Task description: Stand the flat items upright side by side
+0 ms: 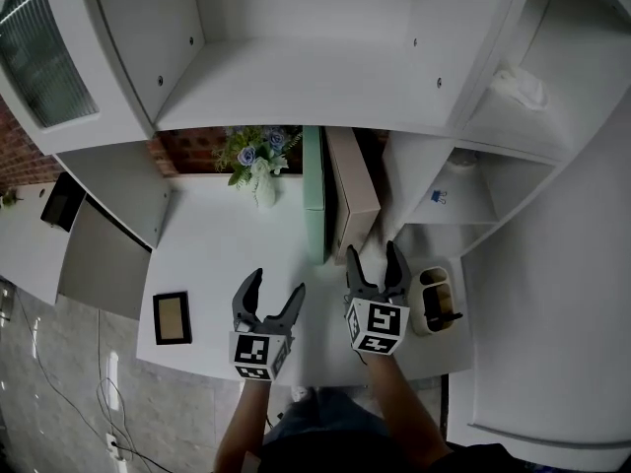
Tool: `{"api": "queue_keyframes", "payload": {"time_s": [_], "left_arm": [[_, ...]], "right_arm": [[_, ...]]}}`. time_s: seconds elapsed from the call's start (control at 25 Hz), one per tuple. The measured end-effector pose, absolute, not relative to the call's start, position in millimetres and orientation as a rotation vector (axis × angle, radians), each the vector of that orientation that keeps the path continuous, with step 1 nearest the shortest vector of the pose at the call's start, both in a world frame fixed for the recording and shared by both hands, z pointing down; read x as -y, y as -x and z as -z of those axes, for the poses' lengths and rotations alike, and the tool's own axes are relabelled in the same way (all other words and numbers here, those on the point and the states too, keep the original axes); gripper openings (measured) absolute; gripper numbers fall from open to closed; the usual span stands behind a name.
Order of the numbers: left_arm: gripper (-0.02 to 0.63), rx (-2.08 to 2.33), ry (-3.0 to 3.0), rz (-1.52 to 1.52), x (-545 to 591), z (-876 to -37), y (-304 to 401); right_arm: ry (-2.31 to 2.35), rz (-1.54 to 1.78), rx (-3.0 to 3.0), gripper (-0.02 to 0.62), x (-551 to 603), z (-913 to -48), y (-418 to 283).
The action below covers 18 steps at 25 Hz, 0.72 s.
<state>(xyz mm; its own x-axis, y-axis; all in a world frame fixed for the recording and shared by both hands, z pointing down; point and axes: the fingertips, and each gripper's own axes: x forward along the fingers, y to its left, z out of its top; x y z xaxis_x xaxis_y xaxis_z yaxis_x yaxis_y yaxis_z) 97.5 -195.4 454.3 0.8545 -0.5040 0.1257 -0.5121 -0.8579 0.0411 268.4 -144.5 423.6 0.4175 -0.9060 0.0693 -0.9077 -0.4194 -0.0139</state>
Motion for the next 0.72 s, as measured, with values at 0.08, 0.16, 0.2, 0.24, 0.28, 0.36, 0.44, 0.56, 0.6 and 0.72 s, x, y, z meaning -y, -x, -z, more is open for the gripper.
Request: {"api": "queue_keyframes", "payload": {"time_s": [0.08, 0.16, 0.2, 0.24, 0.28, 0.36, 0.44, 0.56, 0.6, 0.72], "left_arm": [[0.344, 0.794, -2.972, -0.144, 189.0, -446.2, -99.6], [0.342, 0.774, -2.992, -0.122, 181.2, -437.8, -102.1], [0.336, 0.765, -3.003, -0.112, 176.9, -433.4, -102.9], [0.3, 0.76, -3.015, -0.102, 172.7, -429.1, -103.2], [0.225, 0.759, -3.028, -0.094, 168.8, -425.0, -102.9], [0.112, 0.76, -3.05, -0.078, 162.1, -417.9, -101.8], [0.06, 0.765, -3.064, -0.064, 157.9, -412.4, -101.0], [0.023, 0.793, -3.072, -0.044, 157.5, -403.6, -97.7], [0.018, 0.805, -3.071, -0.04, 158.2, -401.0, -95.7], [0.009, 0.842, -3.05, -0.054, 162.0, -399.9, -88.2]], "right_arm": [[-2.634, -0.087, 1.687, 0.292, 123.6, -414.7, -265.1], [-2.638, -0.071, 1.695, 0.222, 104.5, -408.6, -261.8], [-2.638, -0.066, 1.697, 0.186, 96.0, -406.5, -260.1], [-2.639, -0.063, 1.7, 0.154, 88.3, -405.0, -258.2], [-2.641, -0.062, 1.701, 0.126, 81.2, -403.6, -256.4], [-2.651, -0.057, 1.698, 0.07, 68.5, -401.6, -253.4], [-2.661, -0.053, 1.694, 0.02, 58.7, -400.4, -251.8], [-2.673, -0.064, 1.703, -0.002, 48.9, -399.8, -251.3], [-2.673, -0.067, 1.706, -0.002, 46.3, -399.8, -251.3], [-2.672, -0.072, 1.707, -0.003, 37.7, -401.4, -251.7]]}}
